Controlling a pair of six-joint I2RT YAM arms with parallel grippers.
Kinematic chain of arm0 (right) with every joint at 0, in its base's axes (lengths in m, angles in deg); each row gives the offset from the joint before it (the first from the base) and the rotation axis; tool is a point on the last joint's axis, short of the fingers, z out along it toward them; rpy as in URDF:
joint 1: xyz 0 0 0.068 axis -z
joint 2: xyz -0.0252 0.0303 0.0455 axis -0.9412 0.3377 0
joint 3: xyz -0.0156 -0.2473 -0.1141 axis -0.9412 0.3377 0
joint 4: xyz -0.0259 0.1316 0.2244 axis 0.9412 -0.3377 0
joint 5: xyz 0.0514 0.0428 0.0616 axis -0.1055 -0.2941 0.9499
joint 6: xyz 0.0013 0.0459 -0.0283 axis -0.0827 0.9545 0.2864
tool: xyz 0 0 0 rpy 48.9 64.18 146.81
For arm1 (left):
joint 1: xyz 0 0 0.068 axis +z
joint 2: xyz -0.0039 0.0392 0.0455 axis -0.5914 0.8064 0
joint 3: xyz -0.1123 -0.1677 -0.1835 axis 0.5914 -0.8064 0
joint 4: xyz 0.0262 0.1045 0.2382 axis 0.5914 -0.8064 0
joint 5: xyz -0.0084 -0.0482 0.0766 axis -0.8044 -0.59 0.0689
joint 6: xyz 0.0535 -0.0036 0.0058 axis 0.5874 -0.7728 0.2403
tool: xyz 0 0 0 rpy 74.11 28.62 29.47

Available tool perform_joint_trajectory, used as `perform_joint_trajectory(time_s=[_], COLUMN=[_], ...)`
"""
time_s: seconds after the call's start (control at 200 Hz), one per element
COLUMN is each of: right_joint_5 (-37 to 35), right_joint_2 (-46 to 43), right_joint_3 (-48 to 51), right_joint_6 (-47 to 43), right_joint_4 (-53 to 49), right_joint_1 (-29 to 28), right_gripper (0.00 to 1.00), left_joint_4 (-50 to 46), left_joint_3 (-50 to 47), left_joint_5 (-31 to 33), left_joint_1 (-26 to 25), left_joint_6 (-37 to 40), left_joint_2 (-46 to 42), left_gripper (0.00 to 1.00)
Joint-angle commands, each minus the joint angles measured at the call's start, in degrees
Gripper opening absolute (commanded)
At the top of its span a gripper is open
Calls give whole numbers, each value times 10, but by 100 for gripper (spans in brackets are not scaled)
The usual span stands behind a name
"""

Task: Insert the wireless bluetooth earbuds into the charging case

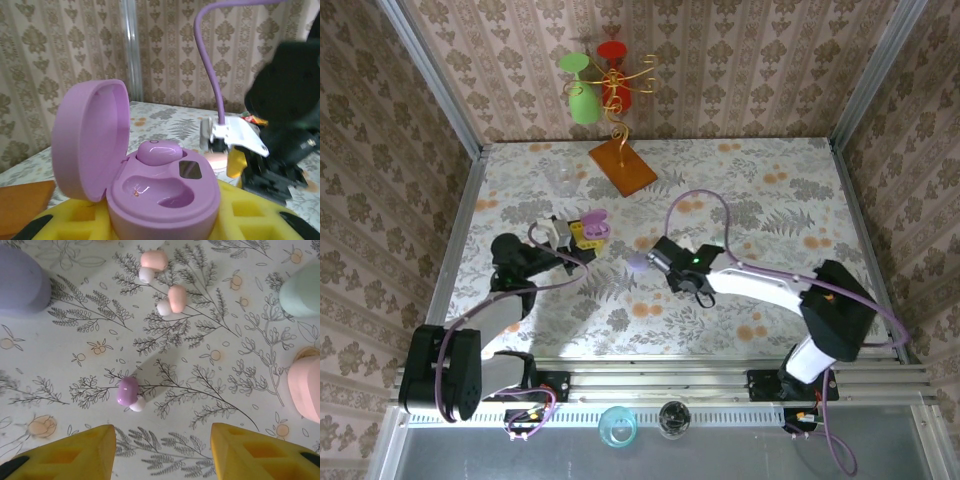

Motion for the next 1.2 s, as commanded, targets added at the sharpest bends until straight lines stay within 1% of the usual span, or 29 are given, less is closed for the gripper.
perform_joint_trajectory(time_s=[0.0,0.14,0.19,0.34,0.455,0.66,0.92,0.975,1.045,1.195], right_joint_5=[-95,-129,-135,-146,-146,-148,-151,-151,-151,-151], right_joint_2=[56,122,143,185,205,227,241,243,245,242], right_joint_3=[-40,-83,-96,-123,-133,-145,-153,-152,-150,-150], right_joint_6=[6,12,15,18,17,8,7,6,2,-3], right_joint_4=[-43,-70,-80,-102,-109,-113,-120,-119,-114,-118], right_joint_1=[-27,-49,-54,-59,-59,-58,-54,-53,-51,-50], right_gripper=[54,52,50,41,38,33,29,27,22,20], left_joint_4=[16,31,39,46,48,51,55,56,58,62], left_joint_3=[-9,-15,-17,-18,-18,-18,-18,-18,-18,-19], left_joint_5=[12,20,22,17,16,11,10,9,9,8], left_joint_1=[18,44,52,57,57,58,58,58,58,58], left_joint_6=[-18,-36,-43,-50,-52,-54,-58,-59,-61,-62], left_joint_2=[-13,-12,-11,-10,-8,-8,-7,-6,-5,-3], left_gripper=[25,25,25,26,26,26,26,26,26,26])
